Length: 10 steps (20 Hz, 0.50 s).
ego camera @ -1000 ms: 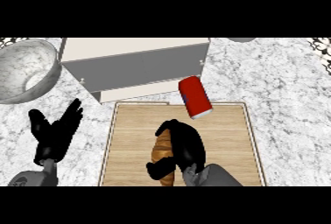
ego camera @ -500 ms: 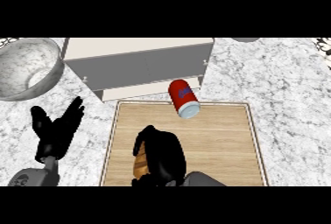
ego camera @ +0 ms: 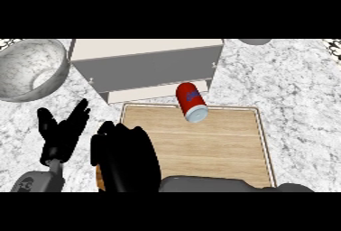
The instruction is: Pick the croissant from the tray and place it in the tiered shelf
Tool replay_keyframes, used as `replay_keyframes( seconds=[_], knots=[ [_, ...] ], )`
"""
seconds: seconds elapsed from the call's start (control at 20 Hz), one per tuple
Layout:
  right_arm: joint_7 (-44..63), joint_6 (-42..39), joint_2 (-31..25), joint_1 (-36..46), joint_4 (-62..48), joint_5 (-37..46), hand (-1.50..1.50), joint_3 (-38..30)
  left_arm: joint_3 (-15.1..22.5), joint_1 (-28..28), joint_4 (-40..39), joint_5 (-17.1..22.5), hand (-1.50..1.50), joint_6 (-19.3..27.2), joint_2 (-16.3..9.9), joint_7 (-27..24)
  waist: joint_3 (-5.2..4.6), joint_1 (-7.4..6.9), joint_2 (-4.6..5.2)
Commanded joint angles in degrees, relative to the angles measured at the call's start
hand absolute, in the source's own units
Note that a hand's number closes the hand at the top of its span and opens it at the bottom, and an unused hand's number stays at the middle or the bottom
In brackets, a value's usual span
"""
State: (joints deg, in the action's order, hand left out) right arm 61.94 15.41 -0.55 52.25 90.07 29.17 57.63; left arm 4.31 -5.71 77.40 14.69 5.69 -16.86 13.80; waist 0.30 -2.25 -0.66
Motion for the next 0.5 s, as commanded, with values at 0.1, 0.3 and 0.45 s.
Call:
replay_keyframes(
  seconds=[0.1, 0.3, 0.45],
  knots=[
    [15.8, 2.2, 0.5, 13.5, 2.6, 4.0, 1.5, -6.9, 1.1, 2.7, -0.9, -0.7, 0.0, 0.4, 0.8, 1.5, -0.46, 0.66, -0.3],
    [19.5, -5.0, 0.5, 22.9, 2.1, 1.5, 1.5, -14.5, 1.1, 2.7, -1.0, -1.0, 0.0, 1.7, 2.3, 1.0, -0.49, 1.37, -0.34],
    [20.6, -6.6, 0.5, 26.7, 1.0, 1.6, 1.5, -18.3, -1.2, 3.1, -2.3, 0.6, 0.0, 0.2, 0.7, 0.9, -0.46, 1.93, -0.14]
  ],
)
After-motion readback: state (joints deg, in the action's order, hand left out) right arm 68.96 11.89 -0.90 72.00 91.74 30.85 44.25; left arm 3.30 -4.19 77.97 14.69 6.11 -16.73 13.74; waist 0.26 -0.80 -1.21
